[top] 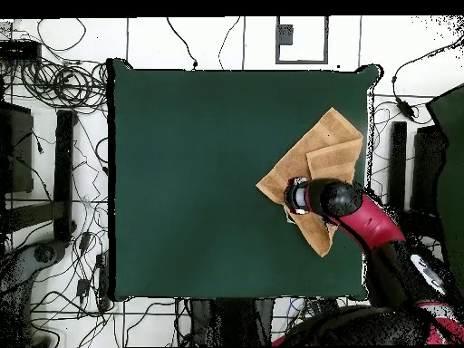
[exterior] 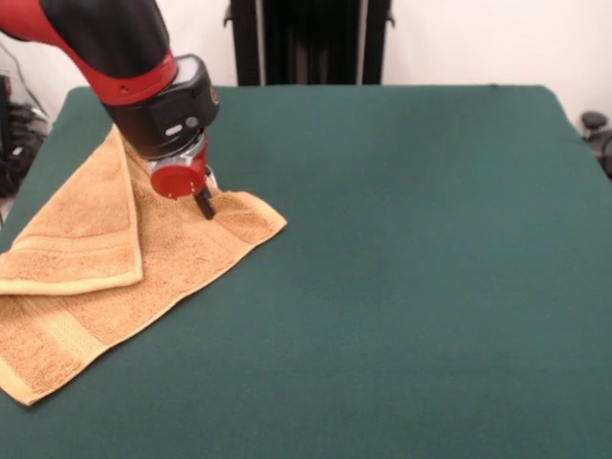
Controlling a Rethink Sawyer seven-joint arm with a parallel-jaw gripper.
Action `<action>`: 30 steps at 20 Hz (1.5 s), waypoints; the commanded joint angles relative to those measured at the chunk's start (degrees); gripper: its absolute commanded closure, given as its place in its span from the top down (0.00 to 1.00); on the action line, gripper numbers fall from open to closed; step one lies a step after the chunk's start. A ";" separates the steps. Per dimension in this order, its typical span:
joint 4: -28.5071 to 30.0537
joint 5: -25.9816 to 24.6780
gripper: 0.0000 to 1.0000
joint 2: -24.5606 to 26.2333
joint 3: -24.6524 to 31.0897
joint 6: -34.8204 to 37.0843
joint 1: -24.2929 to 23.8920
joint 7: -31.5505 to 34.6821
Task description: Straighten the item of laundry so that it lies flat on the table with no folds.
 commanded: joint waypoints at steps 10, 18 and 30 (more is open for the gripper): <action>8.78 -1.47 0.00 7.58 7.72 -11.40 1.04 0.17; 19.93 1.36 0.00 3.21 10.77 -11.75 0.80 3.67; 26.10 5.32 0.00 2.87 16.38 -11.87 -1.01 4.22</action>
